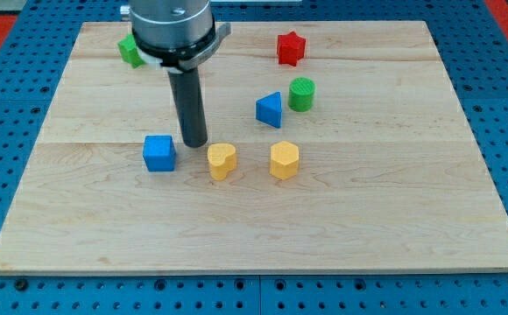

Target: Push the blue cube towards the bottom left

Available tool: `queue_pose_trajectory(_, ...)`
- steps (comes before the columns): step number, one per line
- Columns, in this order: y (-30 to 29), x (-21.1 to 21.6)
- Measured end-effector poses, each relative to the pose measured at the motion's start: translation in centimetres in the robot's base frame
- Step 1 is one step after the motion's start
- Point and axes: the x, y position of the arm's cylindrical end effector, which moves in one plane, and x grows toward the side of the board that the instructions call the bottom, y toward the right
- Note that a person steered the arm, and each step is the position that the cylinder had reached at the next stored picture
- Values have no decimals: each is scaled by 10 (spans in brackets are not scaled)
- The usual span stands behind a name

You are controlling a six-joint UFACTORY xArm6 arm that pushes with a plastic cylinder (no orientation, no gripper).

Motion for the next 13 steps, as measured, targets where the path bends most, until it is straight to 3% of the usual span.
queue_pose_trajectory(4, -91, 52)
queue_pose_trajectory(6, -48, 10)
queue_pose_trajectory(8, -119, 20)
queue_pose_trajectory(9, -115, 36)
queue_pose_trajectory(11, -160, 79)
queue_pose_trajectory(12, -158, 79)
queue_pose_trajectory(13, -157, 107)
